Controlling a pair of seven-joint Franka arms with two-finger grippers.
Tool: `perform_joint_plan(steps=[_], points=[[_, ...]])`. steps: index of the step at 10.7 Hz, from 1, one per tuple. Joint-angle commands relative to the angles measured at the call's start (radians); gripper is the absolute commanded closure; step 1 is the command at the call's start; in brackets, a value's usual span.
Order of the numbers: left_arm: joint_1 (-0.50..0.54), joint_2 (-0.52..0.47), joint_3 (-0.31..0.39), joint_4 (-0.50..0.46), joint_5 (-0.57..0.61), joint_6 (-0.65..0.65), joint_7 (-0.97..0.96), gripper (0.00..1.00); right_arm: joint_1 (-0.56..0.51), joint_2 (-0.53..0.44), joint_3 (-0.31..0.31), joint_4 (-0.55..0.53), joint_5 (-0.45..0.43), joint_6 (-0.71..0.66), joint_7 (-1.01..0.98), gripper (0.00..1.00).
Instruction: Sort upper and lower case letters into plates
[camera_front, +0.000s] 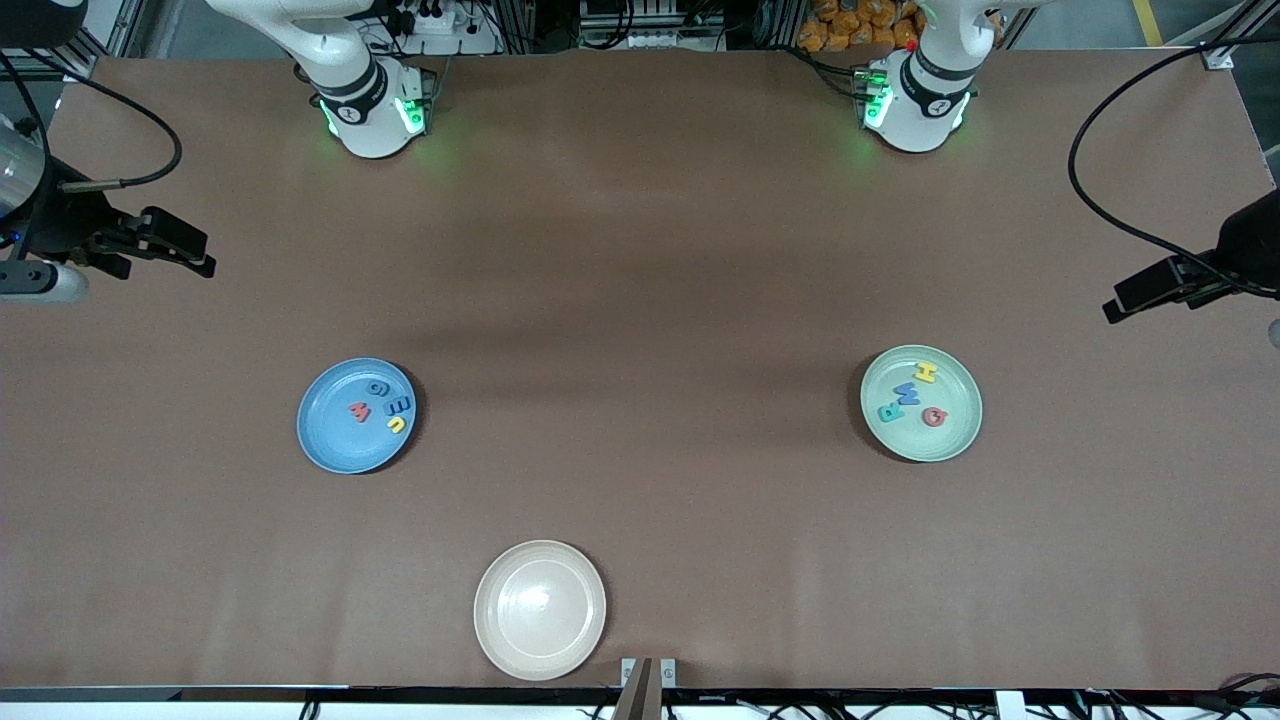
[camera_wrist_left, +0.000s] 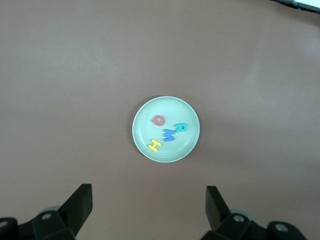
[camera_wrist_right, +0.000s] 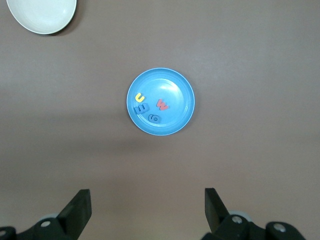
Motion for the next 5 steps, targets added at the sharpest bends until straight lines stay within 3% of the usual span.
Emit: perform_joint_plan(steps=[1,5], points=[[0.011,-0.019,0.002,-0.006,-0.005,0.000,0.020,0.00,0.045,-0.017,-0.053,0.015,0.005,-0.015,-0.013,0.00],[0.019,-0.012,0.011,-0.004,-0.009,0.000,0.025,0.00,0.042,-0.035,-0.044,0.009,0.008,-0.021,-0.025,0.00]])
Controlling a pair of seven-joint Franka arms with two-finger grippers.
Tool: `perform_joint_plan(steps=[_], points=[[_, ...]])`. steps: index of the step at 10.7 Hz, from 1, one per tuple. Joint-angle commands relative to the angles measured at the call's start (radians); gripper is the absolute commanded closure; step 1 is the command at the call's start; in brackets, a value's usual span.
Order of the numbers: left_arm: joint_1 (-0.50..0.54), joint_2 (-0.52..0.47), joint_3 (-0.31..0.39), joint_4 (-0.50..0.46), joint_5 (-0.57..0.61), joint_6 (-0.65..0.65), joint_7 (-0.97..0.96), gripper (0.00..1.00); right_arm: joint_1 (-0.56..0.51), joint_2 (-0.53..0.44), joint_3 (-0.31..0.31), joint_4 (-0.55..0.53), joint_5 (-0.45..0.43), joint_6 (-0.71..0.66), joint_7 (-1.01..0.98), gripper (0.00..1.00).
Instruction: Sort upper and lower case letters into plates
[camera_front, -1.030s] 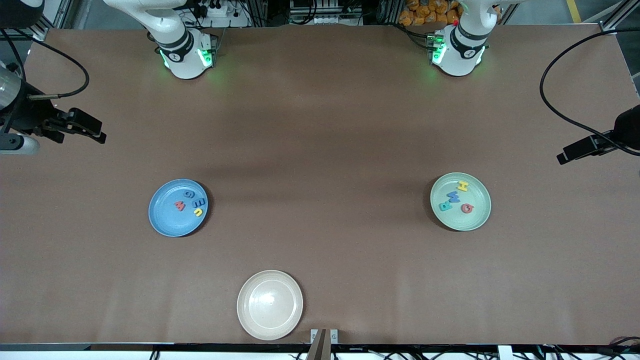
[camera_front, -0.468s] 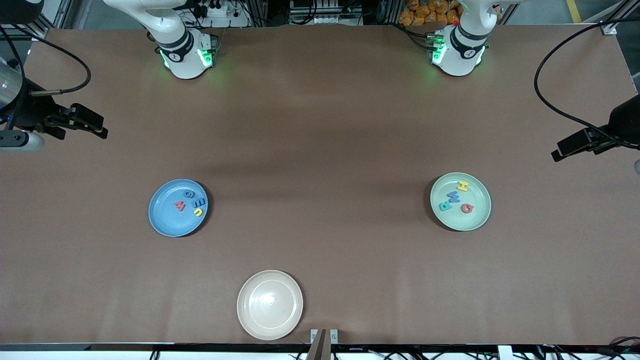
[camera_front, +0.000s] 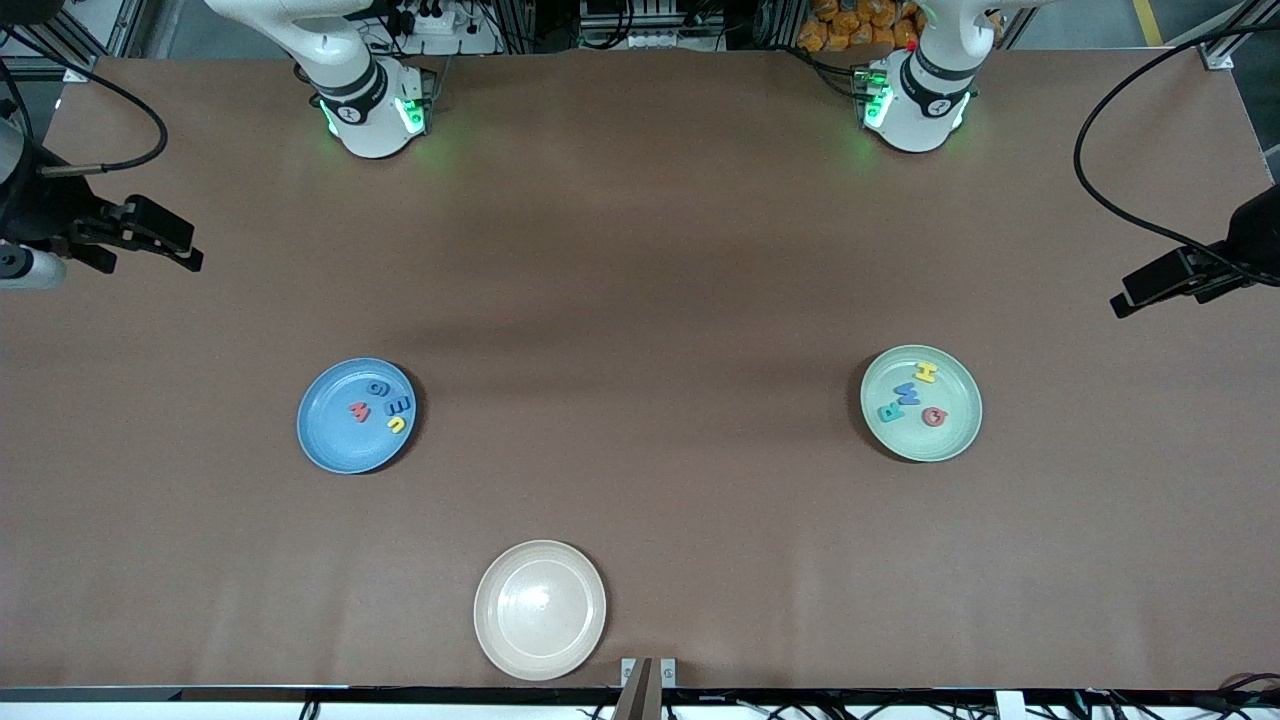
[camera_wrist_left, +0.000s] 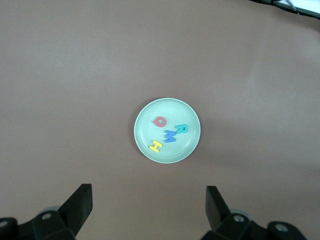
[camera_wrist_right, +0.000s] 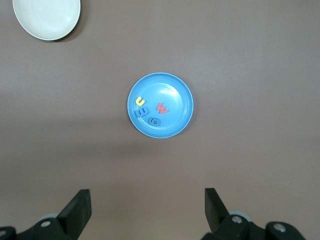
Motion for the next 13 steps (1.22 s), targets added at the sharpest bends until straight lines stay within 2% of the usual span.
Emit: perform_joint_plan(steps=[1,8,10,13], points=[[0.008,-0.010,0.001,-0.003,-0.008,0.000,0.025,0.00,0.004,-0.021,-0.008,-0.006,0.008,-0.012,-0.029,0.00],[-0.073,-0.085,0.015,-0.061,0.012,-0.003,0.021,0.00,-0.001,-0.021,-0.012,-0.007,-0.005,-0.032,-0.078,0.00],[-0.070,-0.095,0.015,-0.069,0.012,-0.003,0.024,0.00,0.004,-0.021,-0.006,-0.007,-0.045,-0.040,-0.078,0.00],[-0.069,-0.093,0.015,-0.070,0.012,-0.003,0.022,0.00,0.004,-0.021,-0.005,-0.006,-0.056,-0.040,-0.098,0.00]])
